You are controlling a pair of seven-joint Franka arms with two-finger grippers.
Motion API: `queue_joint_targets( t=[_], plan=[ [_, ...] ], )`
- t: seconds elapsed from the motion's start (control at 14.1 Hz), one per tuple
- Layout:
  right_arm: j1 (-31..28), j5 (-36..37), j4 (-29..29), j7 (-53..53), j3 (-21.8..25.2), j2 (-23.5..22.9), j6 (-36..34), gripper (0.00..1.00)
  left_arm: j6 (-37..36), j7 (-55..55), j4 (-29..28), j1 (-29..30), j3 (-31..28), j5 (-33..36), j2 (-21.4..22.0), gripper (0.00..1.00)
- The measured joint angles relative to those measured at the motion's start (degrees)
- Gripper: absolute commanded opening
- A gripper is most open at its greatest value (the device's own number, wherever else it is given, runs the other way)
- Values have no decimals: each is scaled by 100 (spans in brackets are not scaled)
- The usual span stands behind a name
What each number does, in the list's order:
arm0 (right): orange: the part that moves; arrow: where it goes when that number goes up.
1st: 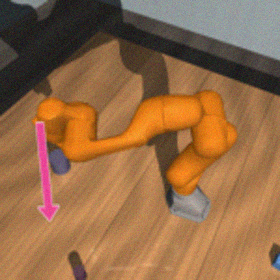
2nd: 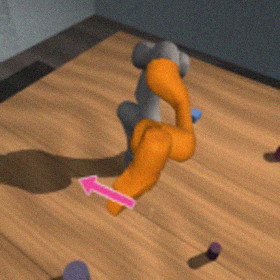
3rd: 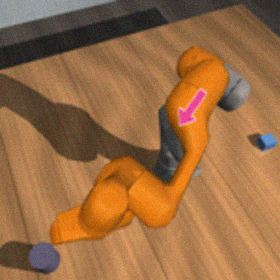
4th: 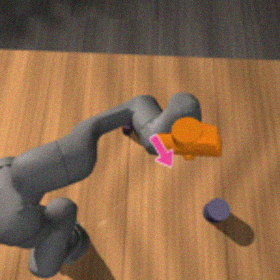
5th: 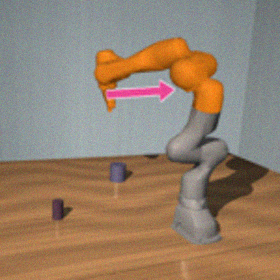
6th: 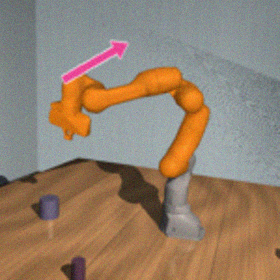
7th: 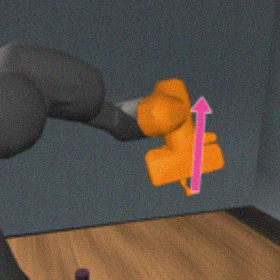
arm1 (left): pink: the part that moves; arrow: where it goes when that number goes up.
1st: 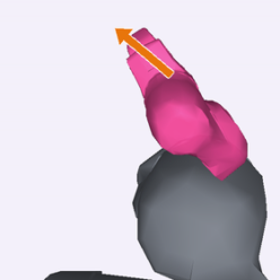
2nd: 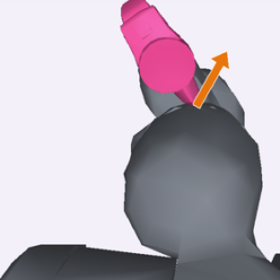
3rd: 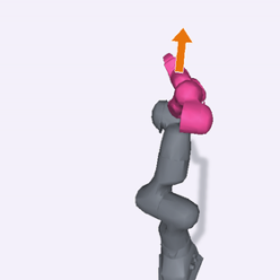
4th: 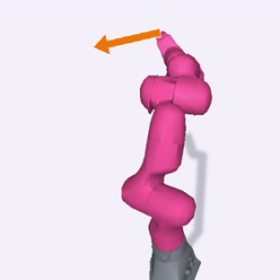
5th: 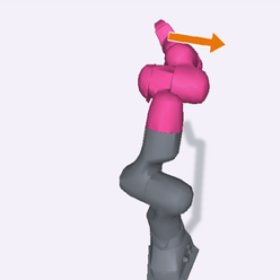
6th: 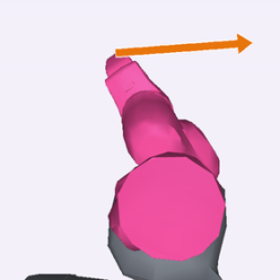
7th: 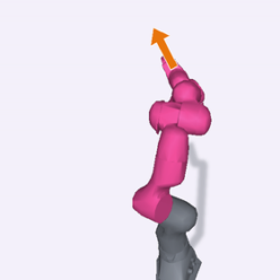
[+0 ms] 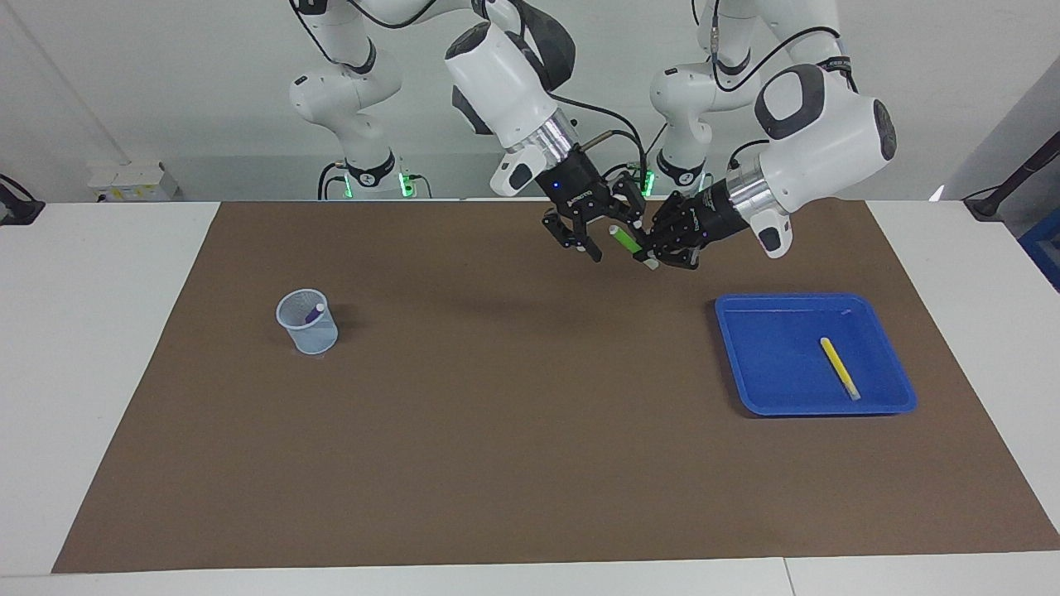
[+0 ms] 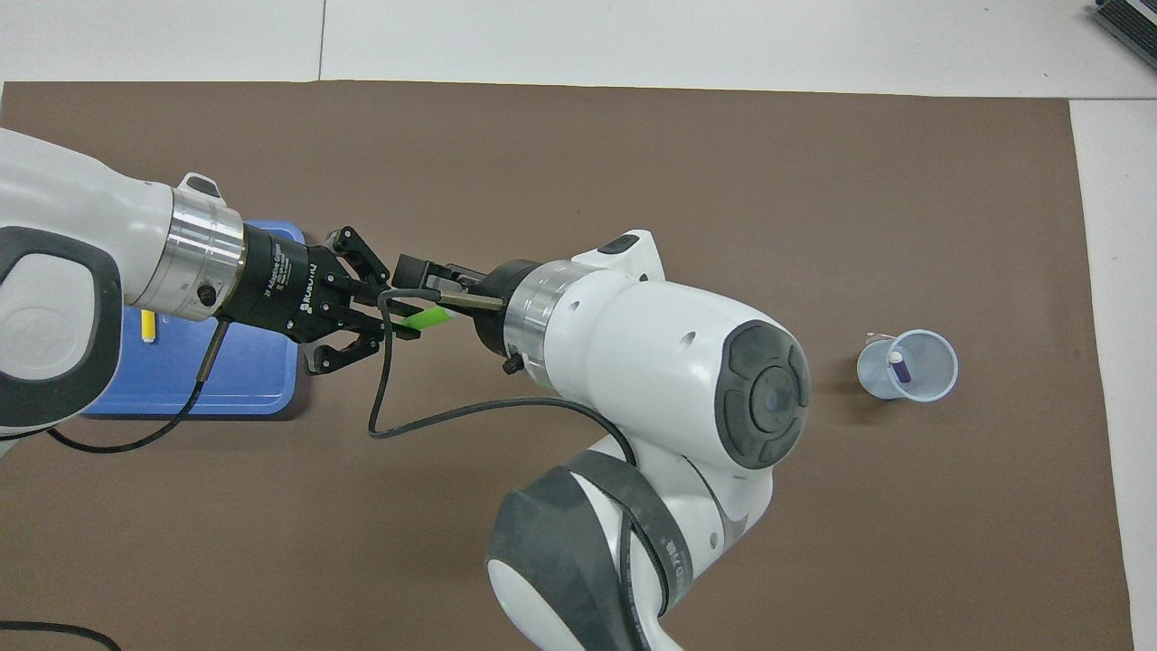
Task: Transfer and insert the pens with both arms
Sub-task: 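Grasp the green pen with the right gripper from the left gripper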
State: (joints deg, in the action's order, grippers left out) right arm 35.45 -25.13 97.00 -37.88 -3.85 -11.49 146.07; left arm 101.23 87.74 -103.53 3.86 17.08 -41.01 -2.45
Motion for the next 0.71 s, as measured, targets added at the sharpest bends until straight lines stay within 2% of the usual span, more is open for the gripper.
queue_joint_targets(
  t=[0.28,0.71],
  plan=[
    [22,0,0,0,-13,-3,-69,78,-5,0,-3,-1,1,-9,7,0],
    [22,0,0,0,-14,-3,-105,78,-42,0,-4,-3,2,-29,17,0]
  ],
)
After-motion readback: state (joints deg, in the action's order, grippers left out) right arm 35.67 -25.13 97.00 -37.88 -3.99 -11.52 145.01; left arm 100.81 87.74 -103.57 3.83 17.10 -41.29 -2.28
